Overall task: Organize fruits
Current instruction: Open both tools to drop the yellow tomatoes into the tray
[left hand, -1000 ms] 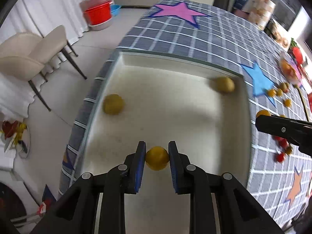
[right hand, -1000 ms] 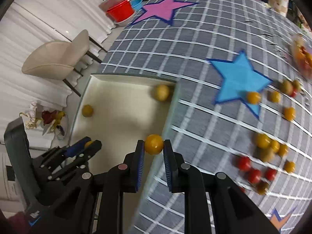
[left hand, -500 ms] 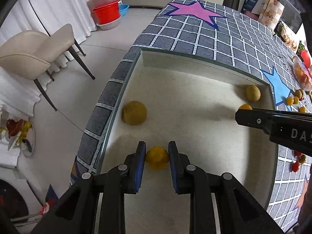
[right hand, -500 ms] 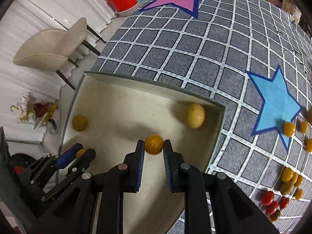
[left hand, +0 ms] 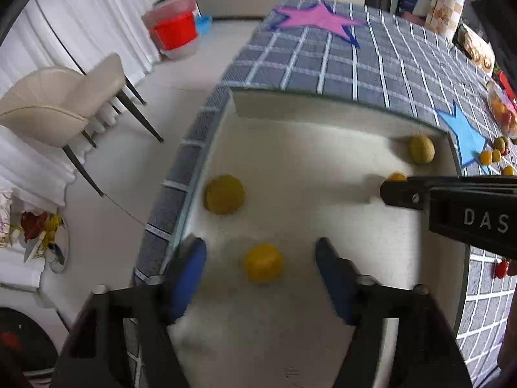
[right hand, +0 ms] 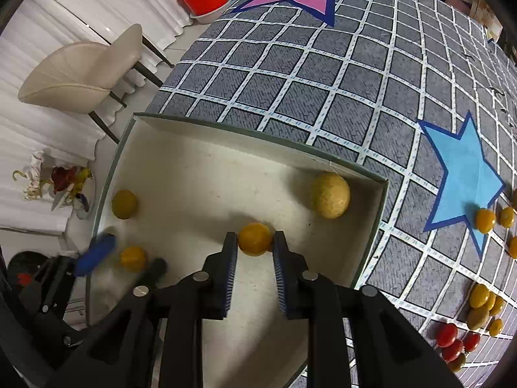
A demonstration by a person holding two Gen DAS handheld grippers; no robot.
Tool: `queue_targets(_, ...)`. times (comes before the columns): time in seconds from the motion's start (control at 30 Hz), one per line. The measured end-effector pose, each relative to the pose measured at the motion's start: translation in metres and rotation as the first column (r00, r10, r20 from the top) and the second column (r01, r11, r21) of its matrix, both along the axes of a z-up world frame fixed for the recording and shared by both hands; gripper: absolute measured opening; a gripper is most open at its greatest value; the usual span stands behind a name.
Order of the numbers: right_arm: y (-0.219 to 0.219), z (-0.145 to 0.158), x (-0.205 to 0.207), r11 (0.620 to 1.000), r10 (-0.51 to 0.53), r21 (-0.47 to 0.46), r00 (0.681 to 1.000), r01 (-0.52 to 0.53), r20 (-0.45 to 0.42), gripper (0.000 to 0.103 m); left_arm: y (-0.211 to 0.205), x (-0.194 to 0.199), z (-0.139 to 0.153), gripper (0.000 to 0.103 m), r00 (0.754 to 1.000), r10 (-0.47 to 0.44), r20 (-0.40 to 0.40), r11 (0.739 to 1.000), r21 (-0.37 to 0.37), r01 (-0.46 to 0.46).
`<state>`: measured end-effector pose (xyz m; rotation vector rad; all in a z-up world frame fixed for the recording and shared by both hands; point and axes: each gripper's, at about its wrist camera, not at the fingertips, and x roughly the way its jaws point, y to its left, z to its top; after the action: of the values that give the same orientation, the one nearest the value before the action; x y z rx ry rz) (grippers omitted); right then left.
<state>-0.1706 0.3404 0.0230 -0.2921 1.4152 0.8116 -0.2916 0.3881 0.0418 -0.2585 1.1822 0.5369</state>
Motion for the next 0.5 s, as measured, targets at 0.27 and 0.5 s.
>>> queue_targets(0.27,-0.006,0.015,0.007,0.998,-0.026,0.061,1.000,0.027,-0.008,0.081,-0.005,-0.005,0.004,0.072,0.999,-0.035,-0.020,0.999,-0.012,0.035)
queue_targets(0.5,-0.043,0.051,0.017,0.981,-0.118,0.153,0.993,0.117,-0.004,0.081,-0.029,-0.001,0.020,0.072,0.994,-0.110,-0.017,0.994,-0.004,0.110)
